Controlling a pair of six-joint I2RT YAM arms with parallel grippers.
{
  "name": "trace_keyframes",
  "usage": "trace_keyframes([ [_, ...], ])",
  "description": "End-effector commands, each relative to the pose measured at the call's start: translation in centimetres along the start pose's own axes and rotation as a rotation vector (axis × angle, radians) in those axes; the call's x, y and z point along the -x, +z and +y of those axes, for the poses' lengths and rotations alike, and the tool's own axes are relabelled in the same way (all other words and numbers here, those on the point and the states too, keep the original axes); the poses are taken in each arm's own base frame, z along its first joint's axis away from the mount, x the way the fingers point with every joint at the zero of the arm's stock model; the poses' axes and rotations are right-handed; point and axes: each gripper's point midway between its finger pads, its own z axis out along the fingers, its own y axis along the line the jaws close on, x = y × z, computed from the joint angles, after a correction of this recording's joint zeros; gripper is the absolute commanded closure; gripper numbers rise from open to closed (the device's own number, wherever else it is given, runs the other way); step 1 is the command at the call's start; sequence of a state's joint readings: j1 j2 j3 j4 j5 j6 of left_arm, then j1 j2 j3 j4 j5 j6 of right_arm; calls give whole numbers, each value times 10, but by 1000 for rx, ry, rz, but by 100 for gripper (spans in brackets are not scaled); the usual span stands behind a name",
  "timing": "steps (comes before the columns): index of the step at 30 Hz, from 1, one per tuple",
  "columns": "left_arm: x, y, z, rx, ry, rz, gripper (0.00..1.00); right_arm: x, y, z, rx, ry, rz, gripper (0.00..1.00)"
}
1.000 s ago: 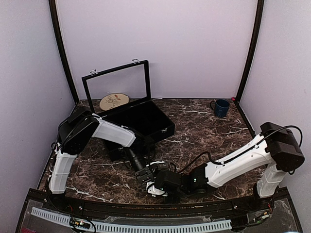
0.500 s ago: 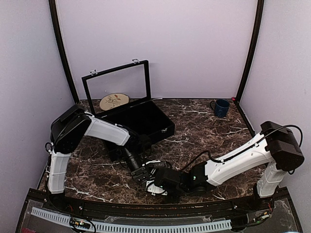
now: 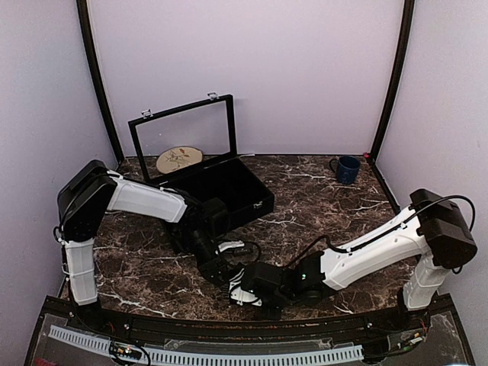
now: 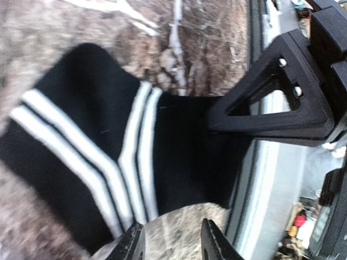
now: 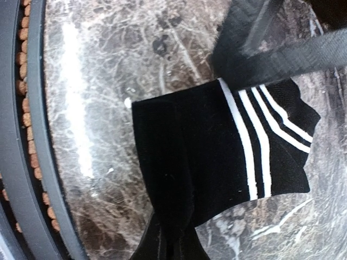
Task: Roll the socks
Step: Roll the sock at the center of the board.
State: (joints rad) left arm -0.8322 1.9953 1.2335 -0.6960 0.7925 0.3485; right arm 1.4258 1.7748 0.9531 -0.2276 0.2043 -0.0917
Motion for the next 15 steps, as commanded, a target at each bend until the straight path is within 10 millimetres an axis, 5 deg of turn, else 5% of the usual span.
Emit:
trace_keyframes([
  [1, 6, -21, 14, 167, 31, -62, 62, -8, 2, 12, 86, 47, 57, 100],
  [15, 1, -65, 40, 551, 29, -325, 63, -5, 8, 17, 269, 206, 110, 100],
])
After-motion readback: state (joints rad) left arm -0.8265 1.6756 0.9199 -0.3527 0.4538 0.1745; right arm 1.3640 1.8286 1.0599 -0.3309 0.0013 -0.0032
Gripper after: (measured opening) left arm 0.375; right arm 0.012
